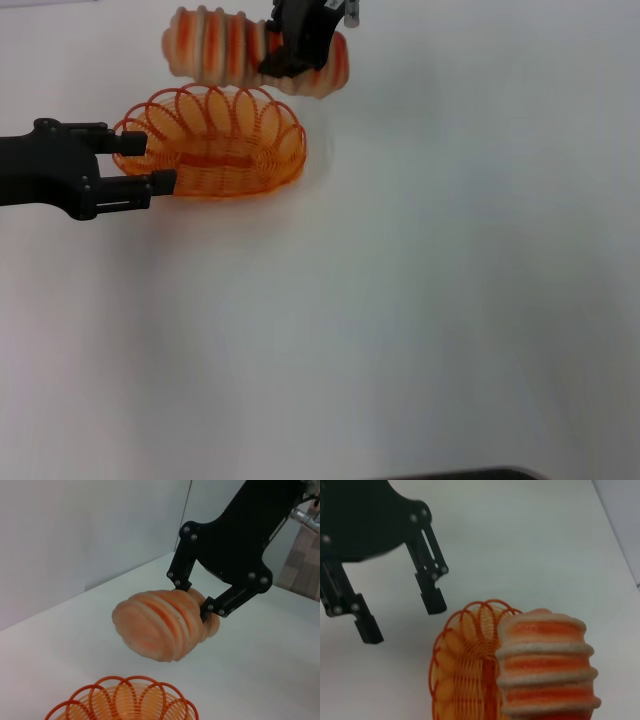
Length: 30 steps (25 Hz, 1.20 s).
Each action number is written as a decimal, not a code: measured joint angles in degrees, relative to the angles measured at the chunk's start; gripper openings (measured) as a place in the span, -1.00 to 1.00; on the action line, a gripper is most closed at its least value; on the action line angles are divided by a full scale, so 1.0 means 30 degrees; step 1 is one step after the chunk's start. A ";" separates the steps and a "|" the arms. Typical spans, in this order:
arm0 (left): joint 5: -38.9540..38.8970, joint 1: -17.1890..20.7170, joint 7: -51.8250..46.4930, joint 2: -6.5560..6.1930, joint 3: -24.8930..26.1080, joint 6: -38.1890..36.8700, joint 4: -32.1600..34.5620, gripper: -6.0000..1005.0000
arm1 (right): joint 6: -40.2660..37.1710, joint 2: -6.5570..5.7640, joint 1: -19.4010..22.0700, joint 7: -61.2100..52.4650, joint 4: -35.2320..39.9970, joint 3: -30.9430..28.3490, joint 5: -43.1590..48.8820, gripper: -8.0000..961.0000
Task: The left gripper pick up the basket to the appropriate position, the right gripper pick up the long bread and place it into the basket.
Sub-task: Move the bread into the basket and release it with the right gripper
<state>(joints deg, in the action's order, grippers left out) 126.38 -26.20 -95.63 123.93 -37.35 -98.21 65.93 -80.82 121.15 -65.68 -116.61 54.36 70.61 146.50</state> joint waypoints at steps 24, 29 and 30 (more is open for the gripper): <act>0.0217 0.0355 0.0110 -0.0028 0.0206 0.0336 0.0720 0.24 | 0.5224 -0.0209 0.0208 0.3201 -0.4577 0.1938 -0.3827 -0.24; 0.0234 0.0356 0.0123 -0.0006 0.0136 0.0386 0.0730 0.24 | 0.6193 -0.0111 -0.0022 0.4054 -0.5723 0.2223 -0.4454 -0.21; 0.0235 0.0356 0.0124 -0.0004 0.0108 0.0392 0.0730 0.24 | 0.6353 -0.0117 -0.0034 0.4159 -0.5879 0.2448 -0.4742 -0.20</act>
<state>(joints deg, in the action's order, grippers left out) 127.09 -25.13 -95.25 123.91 -37.03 -97.04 68.12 -61.76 120.79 -65.78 -104.14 36.72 77.95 132.27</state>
